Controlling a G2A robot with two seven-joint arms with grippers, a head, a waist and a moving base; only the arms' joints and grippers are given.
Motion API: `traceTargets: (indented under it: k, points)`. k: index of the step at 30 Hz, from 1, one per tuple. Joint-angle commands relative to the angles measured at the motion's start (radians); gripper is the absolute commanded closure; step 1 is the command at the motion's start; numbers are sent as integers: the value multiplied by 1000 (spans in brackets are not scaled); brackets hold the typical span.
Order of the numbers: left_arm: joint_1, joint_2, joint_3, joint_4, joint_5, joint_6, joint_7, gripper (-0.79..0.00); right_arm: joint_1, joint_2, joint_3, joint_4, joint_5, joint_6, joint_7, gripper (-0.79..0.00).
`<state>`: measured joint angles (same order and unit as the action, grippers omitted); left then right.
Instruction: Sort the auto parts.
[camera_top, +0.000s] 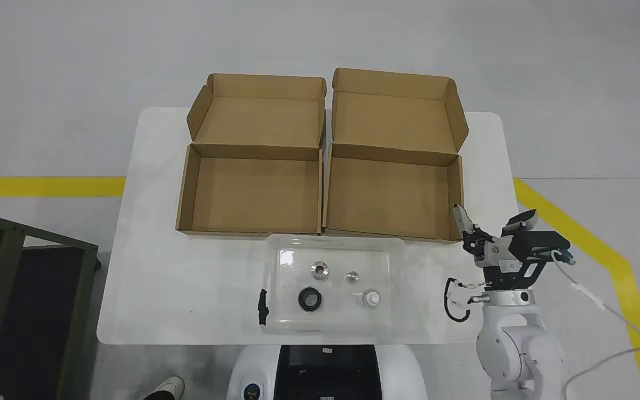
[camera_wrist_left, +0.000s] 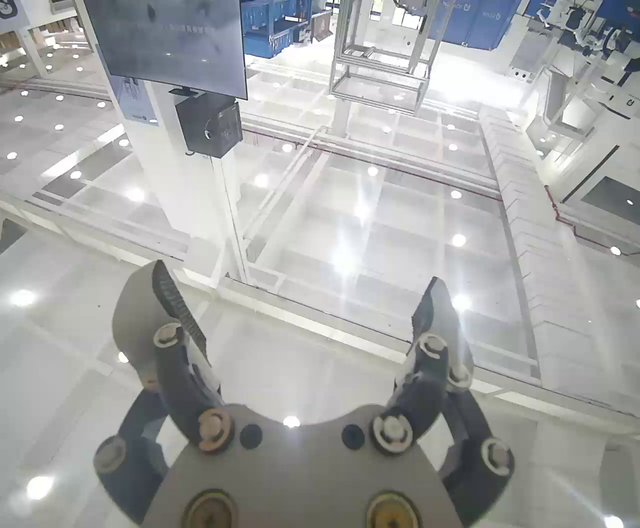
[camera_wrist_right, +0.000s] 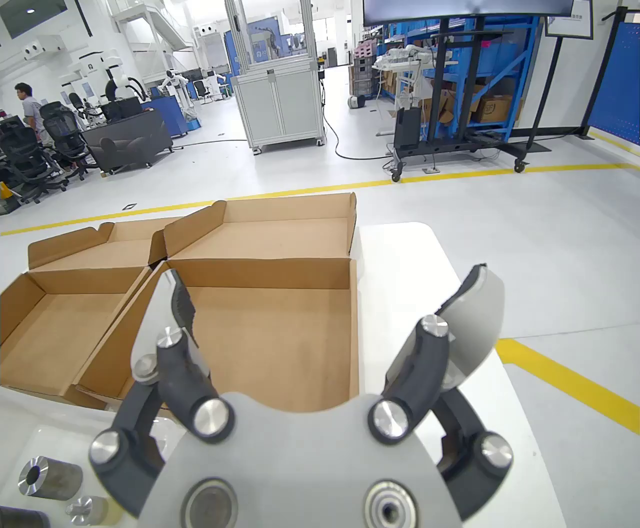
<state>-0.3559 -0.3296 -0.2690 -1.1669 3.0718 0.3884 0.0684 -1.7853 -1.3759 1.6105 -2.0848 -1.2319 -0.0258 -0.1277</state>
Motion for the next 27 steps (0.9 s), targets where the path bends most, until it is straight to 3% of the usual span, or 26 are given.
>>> traceTargets:
  k: [1,22,27]
  points:
    - [0,0,0,0,0,0,0,-784,0,0,0,0,0,0,0,-784]
    - [0,0,0,0,0,0,0,-785,2,0,1,-1,-1,-1,0,-785]
    - [0,0,0,0,0,0,0,-785,29,9,13,1,-43,-87,18,-785]
